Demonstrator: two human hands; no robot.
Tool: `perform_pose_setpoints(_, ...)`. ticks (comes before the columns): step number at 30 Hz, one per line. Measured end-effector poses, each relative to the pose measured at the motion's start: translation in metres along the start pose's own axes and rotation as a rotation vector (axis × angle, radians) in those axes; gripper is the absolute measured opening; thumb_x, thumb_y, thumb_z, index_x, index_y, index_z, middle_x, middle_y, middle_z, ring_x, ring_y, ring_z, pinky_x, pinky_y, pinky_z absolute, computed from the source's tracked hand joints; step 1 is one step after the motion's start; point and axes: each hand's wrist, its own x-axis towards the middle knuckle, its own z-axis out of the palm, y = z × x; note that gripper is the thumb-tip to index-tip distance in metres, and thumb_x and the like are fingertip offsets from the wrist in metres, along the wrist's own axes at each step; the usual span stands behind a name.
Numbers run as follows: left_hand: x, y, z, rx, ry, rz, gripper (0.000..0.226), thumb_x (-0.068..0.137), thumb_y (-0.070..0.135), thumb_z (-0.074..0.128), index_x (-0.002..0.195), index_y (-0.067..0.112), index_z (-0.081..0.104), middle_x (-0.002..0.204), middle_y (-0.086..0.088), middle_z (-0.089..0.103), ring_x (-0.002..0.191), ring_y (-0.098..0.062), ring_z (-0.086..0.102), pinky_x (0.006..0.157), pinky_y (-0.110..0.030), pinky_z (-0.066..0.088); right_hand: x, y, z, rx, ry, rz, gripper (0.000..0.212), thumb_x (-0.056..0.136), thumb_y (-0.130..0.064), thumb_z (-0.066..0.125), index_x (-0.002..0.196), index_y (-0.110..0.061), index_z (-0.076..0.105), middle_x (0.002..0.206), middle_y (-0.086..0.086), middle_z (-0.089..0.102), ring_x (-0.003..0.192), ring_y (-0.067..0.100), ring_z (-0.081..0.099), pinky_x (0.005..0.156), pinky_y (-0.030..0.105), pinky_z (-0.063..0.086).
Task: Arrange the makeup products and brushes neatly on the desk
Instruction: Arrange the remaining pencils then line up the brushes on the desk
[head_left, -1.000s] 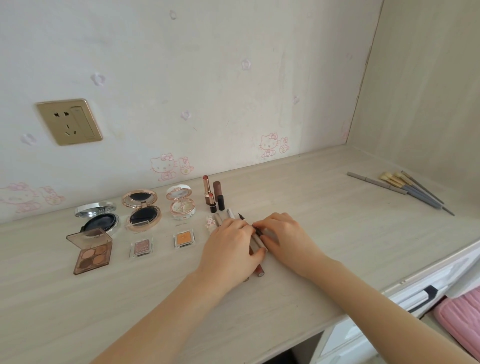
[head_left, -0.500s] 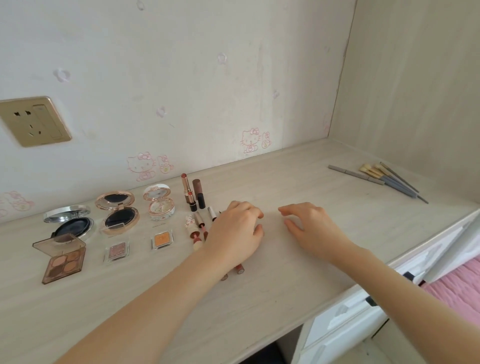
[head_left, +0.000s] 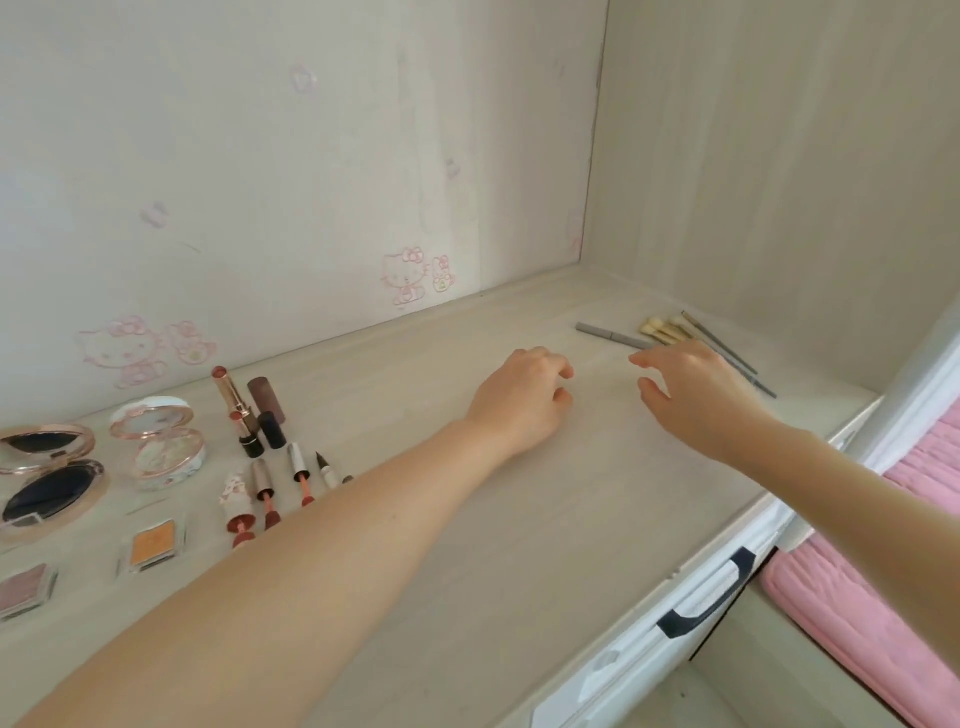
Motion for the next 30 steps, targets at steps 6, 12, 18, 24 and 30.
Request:
perform_pose_setpoints(6,0.055,0.008,0.021,0.005,-0.004,0.014,0.040,0.094,0.018,0.045,0.133,0.010,0.049,0.139,-0.007,0.044,0.127,-0.028,0.039,0.103,-0.042,0.038,0.025,0.033,0.005,-0.084,0.045,0.008,0.038,0.089,-0.011,0.052,0.126,-0.010,0.058,0.126,0.014,0.056,0.119,0.036,0.043,0.091,0.047,0.047)
perform_pose_setpoints(12,0.094,0.008,0.035,0.059,-0.133,0.017,0.052,0.100,0.029,0.038,0.149,0.017,0.025,0.156,-0.003,0.024,0.143,-0.025,0.018,0.115,-0.039,0.022,0.040,0.047,0.016,-0.112,0.005,0.031,0.041,0.091,-0.014,0.048,0.132,-0.011,0.052,0.125,0.013,0.054,0.119,0.035,0.041,0.092,0.043,0.044)
perform_pose_setpoints(18,0.108,0.005,0.036,0.120,-0.176,0.037,0.050,0.101,0.031,0.036,0.148,0.019,0.027,0.151,-0.007,0.032,0.140,-0.027,0.025,0.112,-0.040,0.027,0.042,0.050,0.022,-0.125,0.023,0.021,0.038,0.092,-0.013,0.048,0.129,-0.008,0.054,0.128,0.013,0.052,0.120,0.035,0.040,0.093,0.045,0.042)
perform_pose_setpoints(24,0.100,0.004,0.032,0.167,-0.162,0.104,0.033,0.100,0.021,0.037,0.127,0.018,0.057,0.126,-0.009,0.049,0.119,-0.028,0.044,0.098,-0.043,0.040,0.044,0.046,0.023,-0.133,-0.018,0.057,0.028,0.097,-0.017,0.044,0.111,-0.009,0.067,0.113,0.014,0.054,0.109,0.033,0.042,0.080,0.041,0.045)
perform_pose_setpoints(30,0.071,-0.001,0.024,0.097,-0.074,0.101,0.028,0.098,0.016,0.043,0.115,0.016,0.065,0.117,-0.008,0.058,0.112,-0.027,0.051,0.093,-0.041,0.045,0.031,0.034,0.015,-0.113,-0.015,0.026,0.022,0.096,-0.021,0.052,0.105,-0.012,0.069,0.111,0.011,0.056,0.113,0.032,0.044,0.075,0.038,0.046)
